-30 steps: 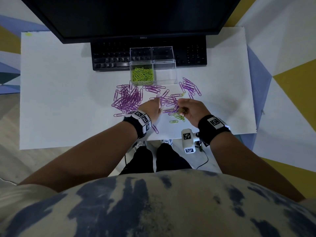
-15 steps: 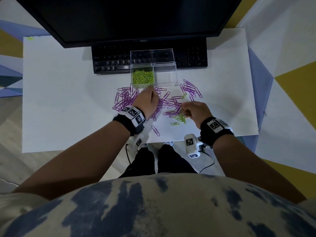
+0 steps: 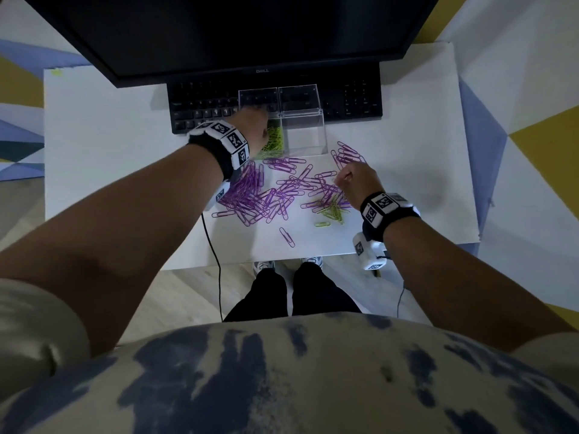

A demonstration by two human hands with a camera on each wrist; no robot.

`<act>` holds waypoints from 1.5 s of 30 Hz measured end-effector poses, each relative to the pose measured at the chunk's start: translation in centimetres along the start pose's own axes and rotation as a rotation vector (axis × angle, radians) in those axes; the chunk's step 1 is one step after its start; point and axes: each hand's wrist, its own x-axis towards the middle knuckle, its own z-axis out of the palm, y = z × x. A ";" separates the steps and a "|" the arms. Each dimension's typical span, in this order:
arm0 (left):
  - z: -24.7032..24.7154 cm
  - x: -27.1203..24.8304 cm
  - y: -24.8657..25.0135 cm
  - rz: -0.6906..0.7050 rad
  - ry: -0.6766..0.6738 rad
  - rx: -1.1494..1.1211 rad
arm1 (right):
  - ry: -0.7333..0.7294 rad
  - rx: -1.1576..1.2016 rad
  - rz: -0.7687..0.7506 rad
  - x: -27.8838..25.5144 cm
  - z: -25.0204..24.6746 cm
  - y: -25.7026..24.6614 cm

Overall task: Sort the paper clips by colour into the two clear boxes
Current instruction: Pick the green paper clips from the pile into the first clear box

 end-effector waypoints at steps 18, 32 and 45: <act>10.7 -4.8 7.2 0.139 -0.098 -0.230 | -0.105 0.687 0.362 -2.6 -3.5 2.3; 10.7 -5.4 6.5 0.134 -0.010 -0.289 | -0.096 0.132 0.123 -4.1 0.6 1.4; 12.2 -5.8 7.2 0.078 -0.038 -0.365 | -0.003 0.170 0.159 -2.9 -1.6 2.0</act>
